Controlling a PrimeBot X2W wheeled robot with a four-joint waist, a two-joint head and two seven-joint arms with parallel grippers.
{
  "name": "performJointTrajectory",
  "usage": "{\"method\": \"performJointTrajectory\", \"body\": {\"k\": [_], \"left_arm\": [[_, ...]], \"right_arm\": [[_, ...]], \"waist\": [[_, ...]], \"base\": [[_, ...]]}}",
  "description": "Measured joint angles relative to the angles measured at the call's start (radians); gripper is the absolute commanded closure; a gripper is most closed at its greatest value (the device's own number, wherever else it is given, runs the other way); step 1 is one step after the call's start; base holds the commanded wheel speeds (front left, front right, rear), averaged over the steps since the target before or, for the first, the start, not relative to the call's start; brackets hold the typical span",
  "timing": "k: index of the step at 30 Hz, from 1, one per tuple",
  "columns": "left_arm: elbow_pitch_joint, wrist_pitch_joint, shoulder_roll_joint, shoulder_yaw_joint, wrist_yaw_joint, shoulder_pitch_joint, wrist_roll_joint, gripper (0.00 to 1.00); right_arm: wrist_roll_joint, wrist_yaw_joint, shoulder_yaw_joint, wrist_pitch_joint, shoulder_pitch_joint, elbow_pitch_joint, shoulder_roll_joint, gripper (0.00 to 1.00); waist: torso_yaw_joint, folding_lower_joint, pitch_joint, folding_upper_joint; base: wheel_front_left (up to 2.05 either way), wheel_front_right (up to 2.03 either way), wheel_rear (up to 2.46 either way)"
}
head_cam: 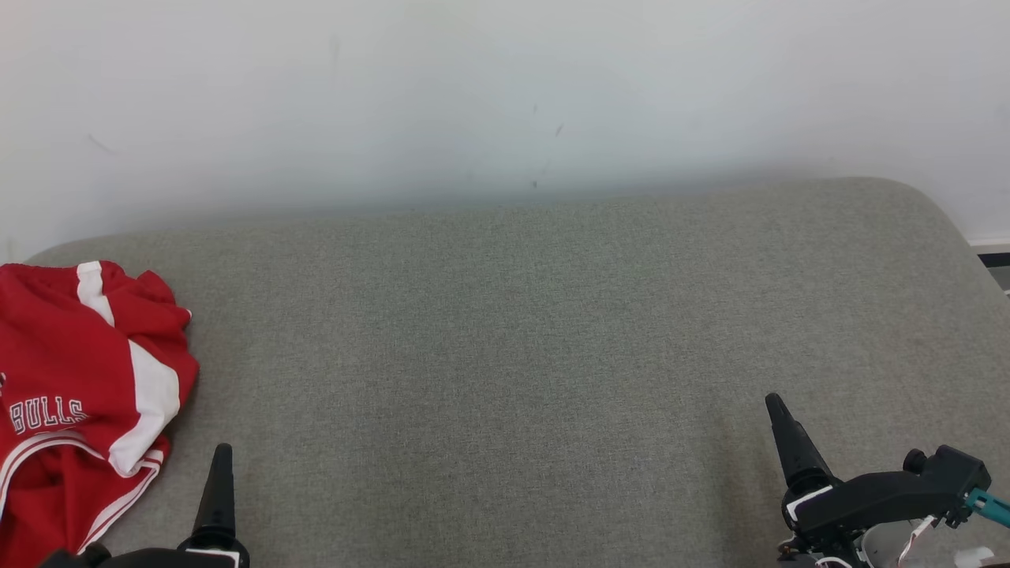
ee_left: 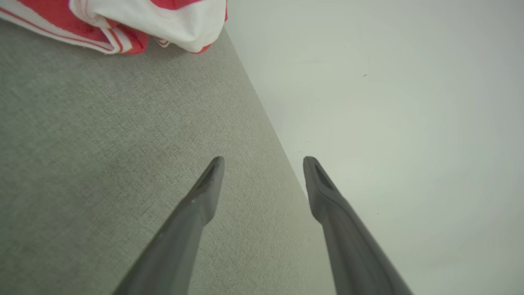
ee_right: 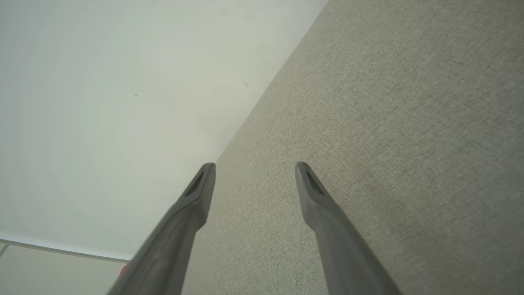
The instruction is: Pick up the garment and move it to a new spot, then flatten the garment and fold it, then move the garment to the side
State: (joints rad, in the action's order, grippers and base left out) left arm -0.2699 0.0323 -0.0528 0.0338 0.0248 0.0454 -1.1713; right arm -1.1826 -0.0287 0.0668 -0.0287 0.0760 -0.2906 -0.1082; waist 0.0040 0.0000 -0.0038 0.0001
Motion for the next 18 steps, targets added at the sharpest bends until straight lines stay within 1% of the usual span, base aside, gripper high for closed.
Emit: {"method": "performJointTrajectory", "body": {"k": [7, 18], "left_arm": [[0.008, 0.023, -0.01, 0.012, -0.017, 0.0, 0.123, 0.0], [0.013, 0.057, -0.013, 0.007, -0.047, 0.0, 0.376, 0.0]], "right_arm": [[0.112, 0.021, 0.04, -0.025, 0.007, 0.003, -0.02, 0.0], [0.285, 0.048, 0.091, -0.06, 0.021, 0.01, -0.051, 0.0]], "waist": [[0.0, 0.0, -0.002, 0.0], [0.003, 0.0, -0.005, -0.0001]], "base": [[0.0, 0.0, 0.0], [0.0, 0.0, 0.0]]}}
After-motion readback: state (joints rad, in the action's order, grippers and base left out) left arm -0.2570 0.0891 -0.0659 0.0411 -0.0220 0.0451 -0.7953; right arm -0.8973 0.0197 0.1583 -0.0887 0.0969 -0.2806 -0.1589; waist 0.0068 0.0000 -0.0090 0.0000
